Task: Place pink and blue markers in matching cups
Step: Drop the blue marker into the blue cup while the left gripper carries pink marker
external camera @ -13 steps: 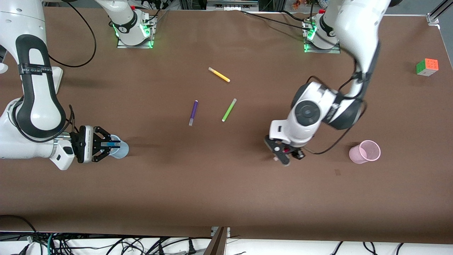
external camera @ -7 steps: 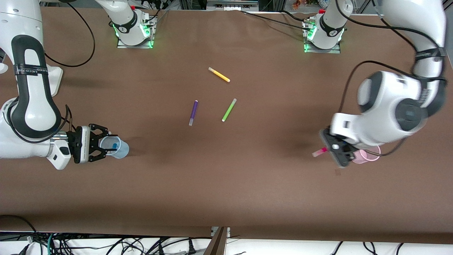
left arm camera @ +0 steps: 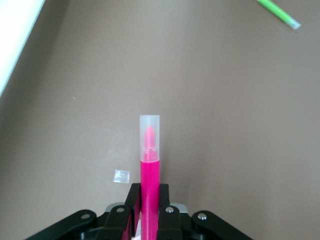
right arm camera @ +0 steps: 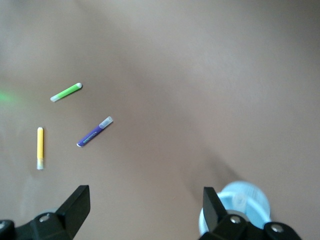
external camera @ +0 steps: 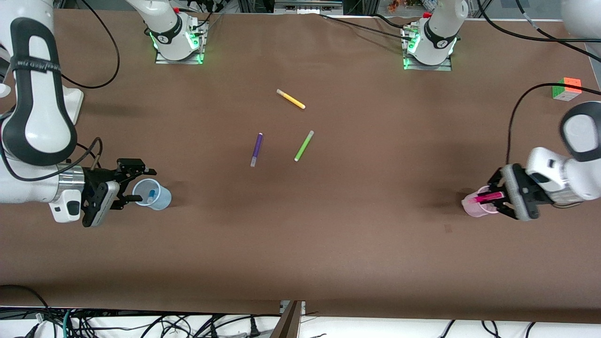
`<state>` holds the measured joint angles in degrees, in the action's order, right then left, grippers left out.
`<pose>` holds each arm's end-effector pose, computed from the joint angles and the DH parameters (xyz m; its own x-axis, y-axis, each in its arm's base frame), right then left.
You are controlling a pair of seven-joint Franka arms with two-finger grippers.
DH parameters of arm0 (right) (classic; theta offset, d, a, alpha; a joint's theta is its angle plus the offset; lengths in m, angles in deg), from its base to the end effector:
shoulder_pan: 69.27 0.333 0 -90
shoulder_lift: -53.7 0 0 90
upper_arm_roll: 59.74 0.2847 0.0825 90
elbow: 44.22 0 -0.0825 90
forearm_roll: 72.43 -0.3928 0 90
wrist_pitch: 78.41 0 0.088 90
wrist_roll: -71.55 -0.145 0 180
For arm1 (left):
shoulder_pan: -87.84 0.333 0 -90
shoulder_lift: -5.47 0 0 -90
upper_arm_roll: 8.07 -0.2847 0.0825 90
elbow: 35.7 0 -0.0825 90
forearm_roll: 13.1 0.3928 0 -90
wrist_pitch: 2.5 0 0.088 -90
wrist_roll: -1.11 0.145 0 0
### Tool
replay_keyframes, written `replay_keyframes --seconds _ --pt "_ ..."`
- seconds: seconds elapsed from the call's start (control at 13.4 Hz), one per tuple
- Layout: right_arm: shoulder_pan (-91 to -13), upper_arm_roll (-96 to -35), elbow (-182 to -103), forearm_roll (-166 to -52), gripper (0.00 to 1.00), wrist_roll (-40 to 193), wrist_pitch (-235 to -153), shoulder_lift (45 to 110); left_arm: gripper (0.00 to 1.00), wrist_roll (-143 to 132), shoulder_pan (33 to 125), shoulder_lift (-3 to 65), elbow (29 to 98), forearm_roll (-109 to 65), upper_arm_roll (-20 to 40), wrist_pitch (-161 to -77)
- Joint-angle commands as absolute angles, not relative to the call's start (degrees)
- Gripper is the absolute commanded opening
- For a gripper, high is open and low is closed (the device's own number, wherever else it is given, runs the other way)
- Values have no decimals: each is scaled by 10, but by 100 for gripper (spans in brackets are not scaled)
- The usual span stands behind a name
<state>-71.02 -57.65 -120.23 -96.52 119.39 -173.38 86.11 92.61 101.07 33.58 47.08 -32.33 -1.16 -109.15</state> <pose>0.6766 0.0560 0.3344 0.7466 0.6506 0.1391 0.6329 -0.6301 -0.4499 0.6819 0.0480 0.3413 0.2049 -0.9088 0.3634 -0.9788 -0.1880 0.0816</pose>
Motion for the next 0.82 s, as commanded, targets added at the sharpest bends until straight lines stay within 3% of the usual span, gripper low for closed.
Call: replay_keyframes --seconds 0.0,0.6,0.75 --pt "-687 -577 -1145 -906 100 1060 -1679 862 0 1054 1067 349 474 -394 -3 -1085" --pt "-629 -578 -1129 -768 100 738 -1574 778 0 1269 1159 461 473 -589 -3 -1073" --pt "-633 -577 -1172 -751 100 708 -1572 733 0 1276 1174 482 474 -619 -3 -1040"
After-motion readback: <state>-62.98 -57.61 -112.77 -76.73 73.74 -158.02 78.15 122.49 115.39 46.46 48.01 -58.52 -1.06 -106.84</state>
